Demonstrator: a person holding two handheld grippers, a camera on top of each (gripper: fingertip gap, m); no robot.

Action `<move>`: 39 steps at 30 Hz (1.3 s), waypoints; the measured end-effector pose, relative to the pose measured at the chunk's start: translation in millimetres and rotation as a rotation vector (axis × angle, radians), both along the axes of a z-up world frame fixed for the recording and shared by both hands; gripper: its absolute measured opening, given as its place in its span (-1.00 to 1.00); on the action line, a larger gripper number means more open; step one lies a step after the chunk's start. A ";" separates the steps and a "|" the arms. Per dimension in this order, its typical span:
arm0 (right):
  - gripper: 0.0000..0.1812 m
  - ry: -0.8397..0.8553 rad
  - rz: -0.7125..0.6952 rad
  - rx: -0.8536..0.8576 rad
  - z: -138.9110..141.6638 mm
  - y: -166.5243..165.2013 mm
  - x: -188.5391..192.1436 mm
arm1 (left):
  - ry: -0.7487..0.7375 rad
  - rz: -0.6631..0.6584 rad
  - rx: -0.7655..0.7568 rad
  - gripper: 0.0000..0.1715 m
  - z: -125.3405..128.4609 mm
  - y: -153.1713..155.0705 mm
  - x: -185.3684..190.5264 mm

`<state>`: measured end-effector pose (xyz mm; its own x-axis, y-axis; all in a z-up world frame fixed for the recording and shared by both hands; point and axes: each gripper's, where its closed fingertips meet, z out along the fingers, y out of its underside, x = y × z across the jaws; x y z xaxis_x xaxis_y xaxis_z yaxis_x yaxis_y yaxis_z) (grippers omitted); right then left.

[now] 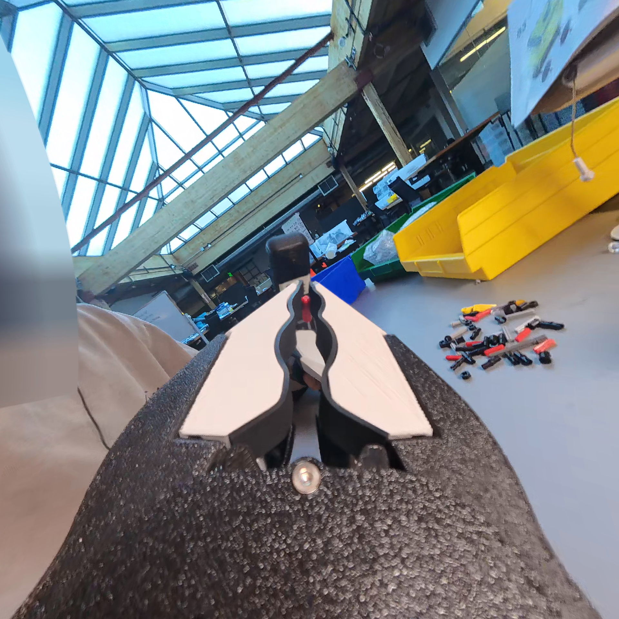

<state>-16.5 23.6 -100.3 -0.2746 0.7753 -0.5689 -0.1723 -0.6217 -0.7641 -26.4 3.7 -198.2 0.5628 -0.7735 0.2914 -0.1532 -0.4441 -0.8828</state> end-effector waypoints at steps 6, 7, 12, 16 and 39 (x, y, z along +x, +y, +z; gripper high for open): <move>-0.99 -0.073 0.036 -0.024 -19.2 -11.0 -19.6 | -0.243 -0.030 0.086 -0.74 46.4 -6.3 9.7; -0.99 -0.080 0.043 -0.017 -20.3 -13.8 -22.4 | -0.279 -0.035 0.085 -0.76 51.3 -7.2 10.5; -0.99 -0.094 0.060 0.020 -23.0 -23.8 -30.9 | -0.410 -0.063 0.044 -0.88 65.3 -10.6 10.6; -0.99 -0.099 0.066 0.041 -22.6 -26.6 -31.7 | -0.393 -0.064 0.047 -0.96 64.5 -11.2 8.6; -0.56 -0.947 -0.088 0.668 -141.4 43.8 16.8 | 0.268 0.226 0.184 -0.63 -8.5 44.3 -47.6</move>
<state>0.3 67.4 -241.7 0.1117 0.9937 0.0121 0.6210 -0.0603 -0.7815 -74.0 48.0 -206.6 0.7625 -0.6467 -0.0210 -0.3057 -0.3315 -0.8925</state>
